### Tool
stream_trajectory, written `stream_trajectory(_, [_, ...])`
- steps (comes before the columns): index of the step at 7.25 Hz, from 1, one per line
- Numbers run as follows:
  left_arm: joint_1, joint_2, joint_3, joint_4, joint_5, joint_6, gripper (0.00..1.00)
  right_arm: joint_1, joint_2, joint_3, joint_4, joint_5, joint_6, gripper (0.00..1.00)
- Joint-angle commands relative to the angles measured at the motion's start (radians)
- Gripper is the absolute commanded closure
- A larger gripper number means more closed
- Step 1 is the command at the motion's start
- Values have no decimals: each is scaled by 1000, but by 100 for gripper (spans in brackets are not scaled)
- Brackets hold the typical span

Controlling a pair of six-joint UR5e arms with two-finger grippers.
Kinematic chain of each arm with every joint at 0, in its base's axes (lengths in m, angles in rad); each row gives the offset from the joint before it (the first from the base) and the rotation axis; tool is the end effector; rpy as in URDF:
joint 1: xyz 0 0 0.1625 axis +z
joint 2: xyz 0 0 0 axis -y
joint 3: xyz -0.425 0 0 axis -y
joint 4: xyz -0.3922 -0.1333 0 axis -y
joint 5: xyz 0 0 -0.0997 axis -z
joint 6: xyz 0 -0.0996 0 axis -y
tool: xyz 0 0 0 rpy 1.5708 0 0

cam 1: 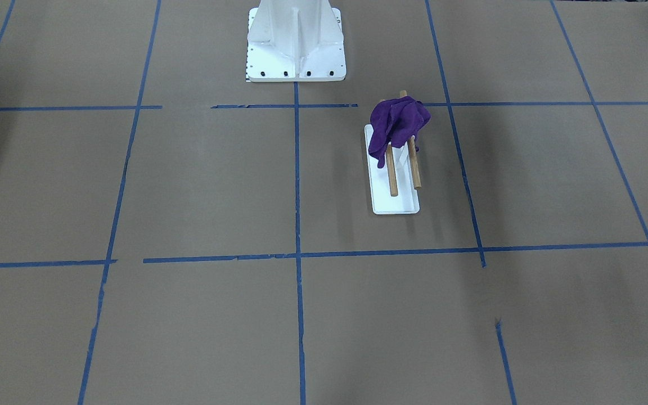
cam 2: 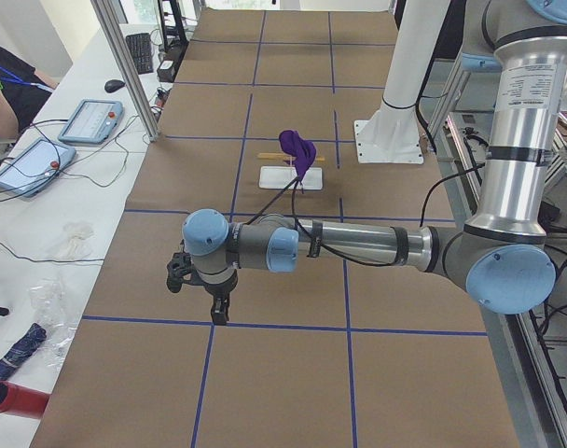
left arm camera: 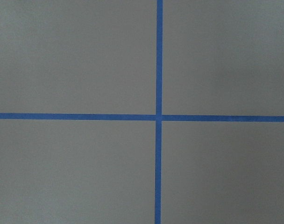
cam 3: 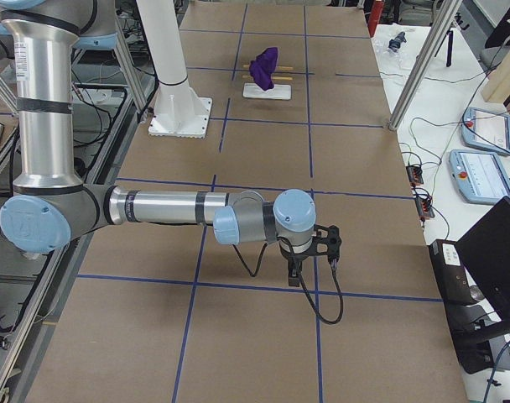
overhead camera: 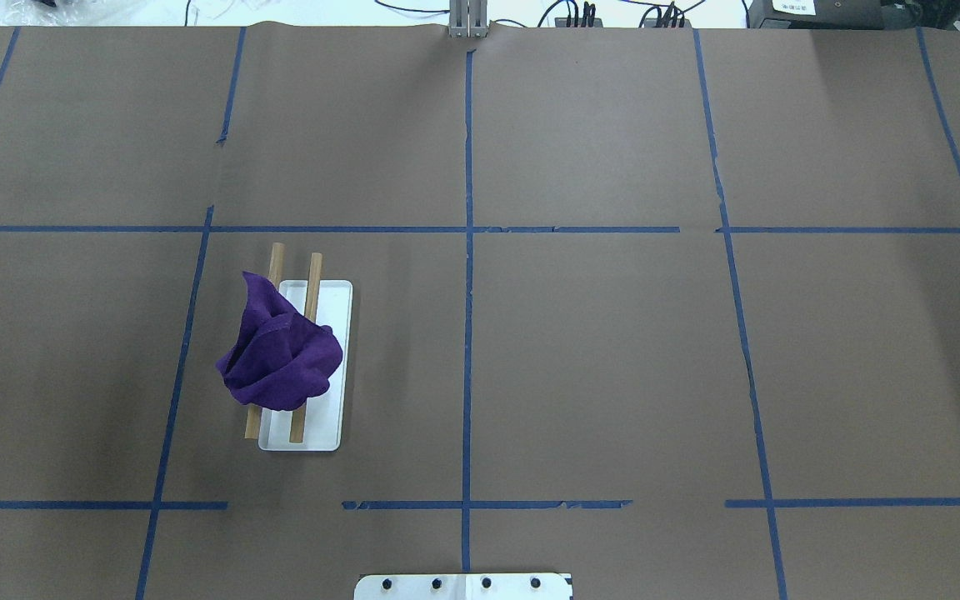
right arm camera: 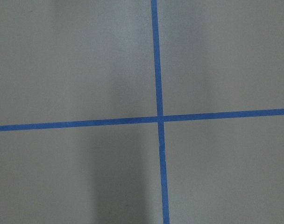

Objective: Hang towel on rack

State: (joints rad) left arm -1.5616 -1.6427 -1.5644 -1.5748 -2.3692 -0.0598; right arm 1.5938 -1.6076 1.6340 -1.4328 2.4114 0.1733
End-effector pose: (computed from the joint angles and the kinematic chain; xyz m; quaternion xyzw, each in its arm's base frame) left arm -0.0571 -0.5267 0.6231 0.0186 0.3893 -0.0098 0.9209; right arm 0.0702 -0.4842 0.6261 0.0442 -0.4111 0.0558 0.9088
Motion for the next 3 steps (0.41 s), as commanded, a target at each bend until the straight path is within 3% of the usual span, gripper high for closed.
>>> stream_trajectory(1, [0, 0, 0, -2, 1, 0, 0, 0, 0, 1, 0, 0, 0, 0])
stream_trajectory(3, [0, 0, 1, -7, -1, 0, 0, 0, 0, 1, 0, 2, 0, 0])
